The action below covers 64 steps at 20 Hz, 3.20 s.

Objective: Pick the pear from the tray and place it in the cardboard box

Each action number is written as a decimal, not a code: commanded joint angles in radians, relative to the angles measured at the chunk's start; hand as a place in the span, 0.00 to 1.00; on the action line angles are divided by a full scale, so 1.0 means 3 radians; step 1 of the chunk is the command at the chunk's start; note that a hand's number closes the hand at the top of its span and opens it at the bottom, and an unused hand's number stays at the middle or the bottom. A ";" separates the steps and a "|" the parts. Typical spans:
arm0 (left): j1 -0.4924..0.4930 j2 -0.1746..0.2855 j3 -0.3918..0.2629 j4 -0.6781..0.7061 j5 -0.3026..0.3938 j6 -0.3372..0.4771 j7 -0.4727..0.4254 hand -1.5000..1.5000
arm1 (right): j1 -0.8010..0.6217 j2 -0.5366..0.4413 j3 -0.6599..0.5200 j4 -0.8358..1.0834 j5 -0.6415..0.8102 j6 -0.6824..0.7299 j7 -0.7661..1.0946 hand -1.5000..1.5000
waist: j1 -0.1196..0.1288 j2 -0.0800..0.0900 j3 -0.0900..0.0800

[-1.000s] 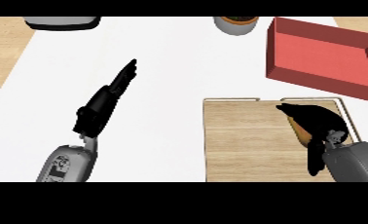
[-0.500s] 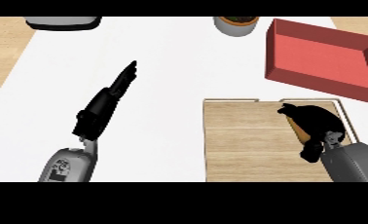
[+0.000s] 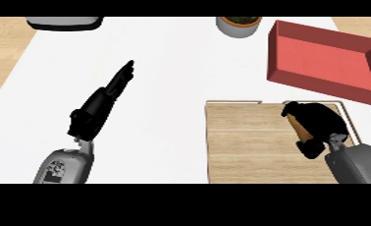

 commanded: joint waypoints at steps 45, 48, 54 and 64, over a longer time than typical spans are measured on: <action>-0.0036 -0.0119 0.0075 0.0144 -0.0112 -0.0093 -0.0159 0.50 | -0.0984 -0.0289 -0.2044 -0.1007 -0.1183 -0.0907 0.0579 1.00 | 0.0028 0.0062 0.0048; 0.0143 -0.0127 0.0009 0.0006 -0.0173 -0.0094 -0.0141 0.50 | -0.0974 -0.0172 -0.1942 -0.0900 -0.1167 -0.0988 0.0548 1.00 | 0.0008 0.0054 0.0048; -0.0123 -0.0225 0.0007 0.0104 -0.0212 -0.0029 0.0036 0.50 | -0.1570 -0.0475 -0.2059 0.0217 -0.1032 -0.1313 0.0173 1.00 | 0.0021 0.0063 0.0049; 0.0058 -0.0169 0.0028 -0.0066 -0.0181 -0.0106 -0.0051 0.50 | -0.1890 -0.0393 -0.1827 0.1701 -0.0550 -0.2124 -0.0438 1.00 | 0.0059 0.0073 0.0051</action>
